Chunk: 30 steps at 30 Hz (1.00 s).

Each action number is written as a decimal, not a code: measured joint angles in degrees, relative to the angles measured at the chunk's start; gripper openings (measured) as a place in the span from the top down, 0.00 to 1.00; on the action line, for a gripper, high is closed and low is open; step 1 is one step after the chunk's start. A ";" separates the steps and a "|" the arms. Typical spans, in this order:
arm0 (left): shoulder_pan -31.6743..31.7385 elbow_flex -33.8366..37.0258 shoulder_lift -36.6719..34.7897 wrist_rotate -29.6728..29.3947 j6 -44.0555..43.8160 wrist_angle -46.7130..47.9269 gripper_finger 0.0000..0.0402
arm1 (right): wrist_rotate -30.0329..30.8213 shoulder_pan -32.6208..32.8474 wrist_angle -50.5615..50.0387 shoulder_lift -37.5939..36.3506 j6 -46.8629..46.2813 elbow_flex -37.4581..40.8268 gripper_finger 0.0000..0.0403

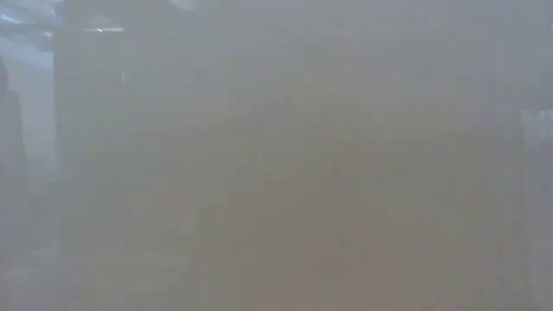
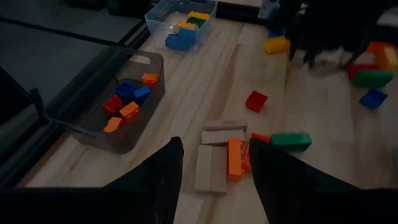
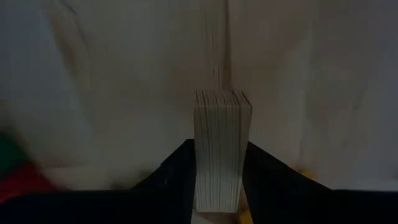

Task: Sort blocks by size
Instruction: Put the brown block into the gray bin

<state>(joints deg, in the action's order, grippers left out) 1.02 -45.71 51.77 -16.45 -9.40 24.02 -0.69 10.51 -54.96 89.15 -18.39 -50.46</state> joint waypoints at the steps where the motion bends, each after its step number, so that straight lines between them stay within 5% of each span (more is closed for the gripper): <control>1: 0.00 0.00 -0.01 0.00 0.23 0.42 0.52 | -0.02 0.15 0.01 -1.60 -1.47 -0.02 0.72; 8: 0.00 0.00 0.00 0.00 0.05 1.69 0.52 | 0.05 3.03 -0.72 -11.41 -13.82 -2.63 0.72; 14: 0.00 0.00 -0.02 0.00 -0.10 1.63 0.52 | 5.34 7.69 -2.19 -11.88 -25.13 -12.41 0.72; 30: 0.00 0.00 -0.02 -0.02 0.16 5.41 0.52 | 8.85 17.71 -11.11 20.04 -60.46 -52.80 0.72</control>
<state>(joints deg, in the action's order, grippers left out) 1.02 -45.71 51.75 -16.47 -9.23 29.43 8.16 28.22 -66.07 109.20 -78.84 -103.26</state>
